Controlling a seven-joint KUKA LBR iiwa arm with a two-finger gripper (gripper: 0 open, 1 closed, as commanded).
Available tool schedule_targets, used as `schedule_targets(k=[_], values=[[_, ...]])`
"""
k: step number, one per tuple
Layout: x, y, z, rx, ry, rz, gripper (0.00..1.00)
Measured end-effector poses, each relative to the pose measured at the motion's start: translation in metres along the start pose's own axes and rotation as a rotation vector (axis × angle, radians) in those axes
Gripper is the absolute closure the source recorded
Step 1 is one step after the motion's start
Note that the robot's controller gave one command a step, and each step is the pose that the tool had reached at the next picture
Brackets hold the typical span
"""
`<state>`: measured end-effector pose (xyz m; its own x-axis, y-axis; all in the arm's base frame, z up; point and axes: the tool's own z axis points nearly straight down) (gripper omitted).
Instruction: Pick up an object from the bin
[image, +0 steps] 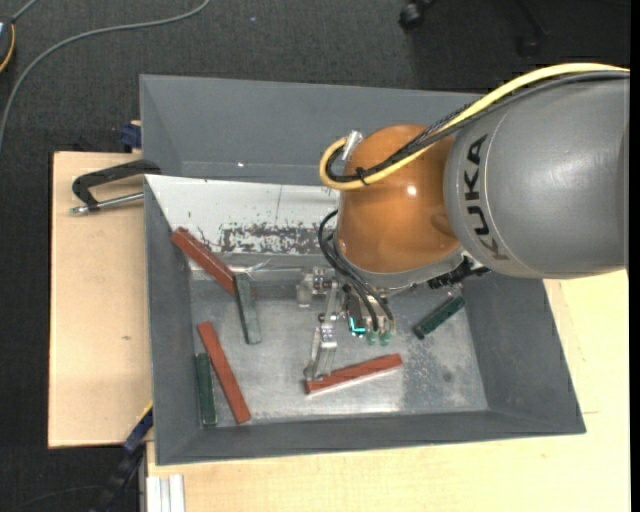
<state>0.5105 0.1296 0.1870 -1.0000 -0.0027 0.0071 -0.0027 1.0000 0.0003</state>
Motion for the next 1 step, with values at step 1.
schedule_targets(k=[1], values=[[-0.0037,-0.0531,0.1114,0.001,-0.006,-0.219,0.00]])
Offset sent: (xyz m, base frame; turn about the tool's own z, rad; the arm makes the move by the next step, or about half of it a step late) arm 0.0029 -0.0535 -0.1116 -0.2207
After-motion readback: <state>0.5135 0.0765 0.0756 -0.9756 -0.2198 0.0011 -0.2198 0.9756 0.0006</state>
